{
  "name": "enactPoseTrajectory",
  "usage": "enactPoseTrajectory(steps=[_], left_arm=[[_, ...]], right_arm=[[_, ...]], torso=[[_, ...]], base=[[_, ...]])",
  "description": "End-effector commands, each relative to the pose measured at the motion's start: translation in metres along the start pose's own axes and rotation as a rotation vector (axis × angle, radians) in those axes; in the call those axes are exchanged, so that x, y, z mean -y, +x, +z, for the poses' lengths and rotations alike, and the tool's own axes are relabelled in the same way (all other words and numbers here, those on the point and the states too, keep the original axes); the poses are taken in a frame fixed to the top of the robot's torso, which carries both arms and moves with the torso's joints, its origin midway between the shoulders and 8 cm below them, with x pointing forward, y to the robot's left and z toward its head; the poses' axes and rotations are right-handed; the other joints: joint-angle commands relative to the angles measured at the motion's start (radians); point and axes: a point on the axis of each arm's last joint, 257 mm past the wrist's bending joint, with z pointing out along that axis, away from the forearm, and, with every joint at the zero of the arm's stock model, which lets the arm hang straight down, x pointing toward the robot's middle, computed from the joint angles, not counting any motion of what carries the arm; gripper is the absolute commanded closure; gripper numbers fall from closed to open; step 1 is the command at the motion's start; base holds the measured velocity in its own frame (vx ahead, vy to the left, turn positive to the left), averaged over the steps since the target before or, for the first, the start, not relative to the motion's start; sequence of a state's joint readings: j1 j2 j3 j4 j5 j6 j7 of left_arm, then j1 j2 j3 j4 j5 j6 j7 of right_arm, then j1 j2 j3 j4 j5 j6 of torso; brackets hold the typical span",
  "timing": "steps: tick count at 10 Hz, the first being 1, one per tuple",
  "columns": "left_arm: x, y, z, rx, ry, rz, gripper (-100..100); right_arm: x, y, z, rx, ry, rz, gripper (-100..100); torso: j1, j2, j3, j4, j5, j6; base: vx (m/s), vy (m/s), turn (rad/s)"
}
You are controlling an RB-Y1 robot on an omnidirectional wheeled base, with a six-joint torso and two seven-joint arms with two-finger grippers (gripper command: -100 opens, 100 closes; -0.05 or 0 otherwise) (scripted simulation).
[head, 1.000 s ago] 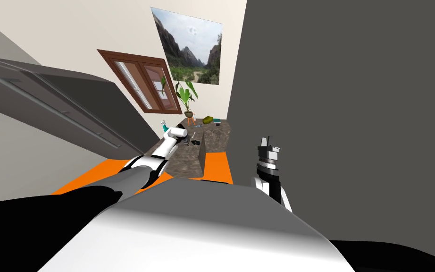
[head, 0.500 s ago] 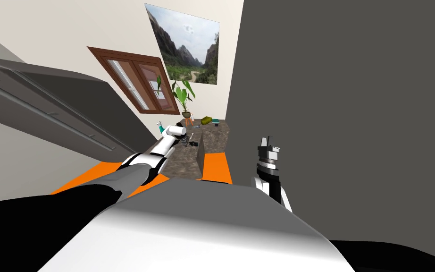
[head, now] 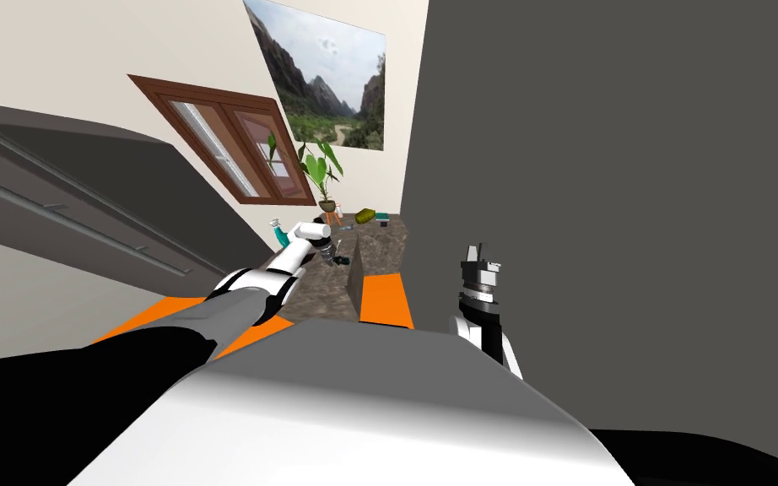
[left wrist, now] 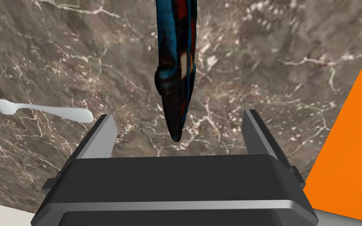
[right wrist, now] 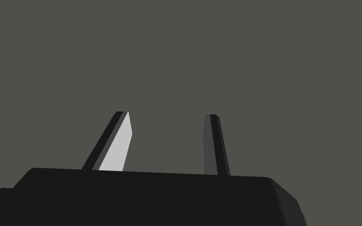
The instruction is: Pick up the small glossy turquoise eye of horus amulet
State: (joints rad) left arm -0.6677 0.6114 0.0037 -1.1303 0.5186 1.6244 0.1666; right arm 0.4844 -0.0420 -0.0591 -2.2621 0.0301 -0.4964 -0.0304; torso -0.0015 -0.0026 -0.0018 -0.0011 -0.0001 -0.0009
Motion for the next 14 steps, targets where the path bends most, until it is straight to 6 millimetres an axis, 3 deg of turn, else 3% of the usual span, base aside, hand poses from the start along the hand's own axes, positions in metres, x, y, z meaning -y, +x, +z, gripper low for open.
enactPoseTrajectory(steps=[1, 6, 7, 8, 9, 11, 12, 13, 14], left_arm=[[-0.009, -0.002, -0.003, -0.007, -0.045, -0.012, -100], [-0.034, -0.008, -0.01, -0.035, -0.171, -0.048, -100], [-0.031, -0.007, -0.009, -0.032, -0.154, -0.044, -100], [-0.032, -0.007, -0.009, -0.032, -0.159, -0.045, 0], [-0.035, -0.006, 0.002, -0.032, -0.158, -0.047, -100], [-0.039, -0.005, 0.014, -0.032, -0.157, -0.048, -100], [-0.039, -0.006, 0.01, -0.032, -0.16, -0.048, -100], [-0.039, -0.006, 0.011, -0.032, -0.158, -0.048, 100], [-0.039, -0.006, 0.011, -0.032, -0.158, -0.048, 100]], right_arm=[[0.0, 0.0, 0.0, 0.0, 0.0, 0.0, 0], [0.0, 0.0, 0.0, 0.0, 0.0, 0.0, 0], [0.0, 0.0, 0.0, 0.0, 0.0, 0.0, 0], [0.0, 0.0, 0.0, 0.0, 0.0, 0.0, 0], [0.0, 0.0, 0.0, 0.0, 0.0, 0.0, 0], [0.0, 0.0, 0.0, 0.0, 0.0, 0.0, 0], [0.0, 0.0, 0.0, 0.0, 0.0, 0.0, 0], [0.0, 0.0, 0.0, 0.0, 0.0, 0.0, 0], [0.0, 0.0, 0.0, 0.0, 0.0, 0.0, 0]], torso=[[0.0, 0.0, 0.0, 0.0, 0.0, 0.0], [0.0, 0.0, 0.0, 0.0, 0.0, 0.0], [0.0, 0.0, 0.0, 0.0, 0.0, 0.0], [0.0, 0.001, 0.001, 0.0, 0.0, 0.0], [0.001, 0.002, 0.001, 0.001, 0.0, 0.0], [0.002, 0.003, 0.002, 0.001, 0.001, 0.0], [0.002, 0.003, 0.002, 0.001, 0.0, 0.0], [0.001, 0.003, 0.002, 0.001, 0.0, 0.0], [0.001, 0.003, 0.002, 0.001, 0.0, 0.0]], base=[[0.038, -0.017, -0.035], [0.051, -0.018, -0.047], [0.023, -0.008, -0.007], [0.0, 0.0, 0.0], [0.006, 0.005, -0.015], [0.005, 0.01, -0.013], [0.0, 0.0, 0.0], [0.0, 0.0, 0.0], [0.0, 0.0, 0.0]])
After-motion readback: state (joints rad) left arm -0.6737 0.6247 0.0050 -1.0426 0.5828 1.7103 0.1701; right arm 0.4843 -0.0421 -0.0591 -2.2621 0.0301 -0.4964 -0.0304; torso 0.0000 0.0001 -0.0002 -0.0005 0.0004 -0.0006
